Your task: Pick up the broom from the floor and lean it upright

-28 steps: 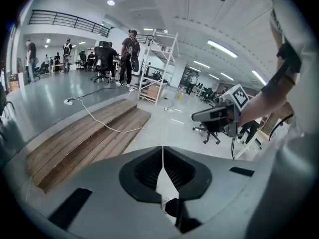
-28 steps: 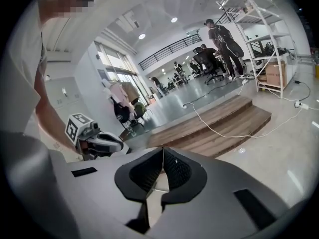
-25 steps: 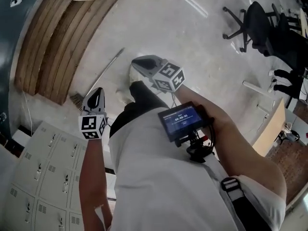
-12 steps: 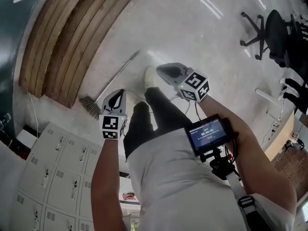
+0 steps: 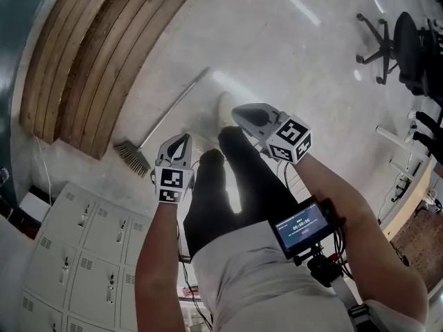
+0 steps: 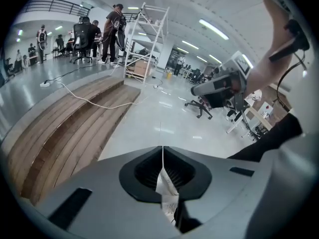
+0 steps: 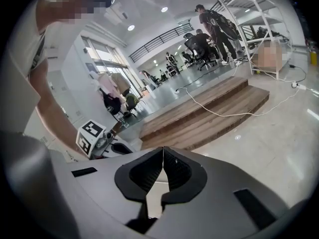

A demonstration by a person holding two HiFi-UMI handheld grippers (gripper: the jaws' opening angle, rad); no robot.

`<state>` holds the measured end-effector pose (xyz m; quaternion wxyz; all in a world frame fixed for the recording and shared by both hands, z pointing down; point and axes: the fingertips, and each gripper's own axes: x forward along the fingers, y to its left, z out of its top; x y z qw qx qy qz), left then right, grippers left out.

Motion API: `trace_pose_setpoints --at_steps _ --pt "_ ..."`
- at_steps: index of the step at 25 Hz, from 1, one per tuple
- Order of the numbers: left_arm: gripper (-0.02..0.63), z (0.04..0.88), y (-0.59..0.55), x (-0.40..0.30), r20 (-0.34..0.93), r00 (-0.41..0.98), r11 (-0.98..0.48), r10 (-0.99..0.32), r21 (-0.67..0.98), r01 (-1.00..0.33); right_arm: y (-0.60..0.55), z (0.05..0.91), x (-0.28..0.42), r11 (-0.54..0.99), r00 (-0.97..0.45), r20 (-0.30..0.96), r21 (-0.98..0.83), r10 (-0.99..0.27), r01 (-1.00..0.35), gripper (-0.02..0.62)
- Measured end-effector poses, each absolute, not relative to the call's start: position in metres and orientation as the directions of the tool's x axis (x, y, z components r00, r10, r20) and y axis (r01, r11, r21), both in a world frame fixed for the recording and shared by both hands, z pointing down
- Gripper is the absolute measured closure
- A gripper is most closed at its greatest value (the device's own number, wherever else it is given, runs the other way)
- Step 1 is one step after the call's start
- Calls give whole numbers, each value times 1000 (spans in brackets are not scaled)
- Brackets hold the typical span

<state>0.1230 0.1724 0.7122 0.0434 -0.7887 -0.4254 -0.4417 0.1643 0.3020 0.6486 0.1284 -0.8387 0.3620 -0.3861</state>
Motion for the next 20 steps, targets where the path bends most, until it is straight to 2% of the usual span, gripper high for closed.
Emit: trace_pose_setpoints --at_steps 8,16,20 --pt "594 783 172 96 757 256 -684 602 323 654 317 708 142 -717 433 575 -502 -694 -483 579" --pt "594 816 192 92 746 329 -752 578 330 571 334 751 147 -667 382 559 -504 -736 -549 579" --pt "594 849 207 88 755 323 -756 570 328 567 350 774 156 -662 377 559 -494 -738 -564 579"
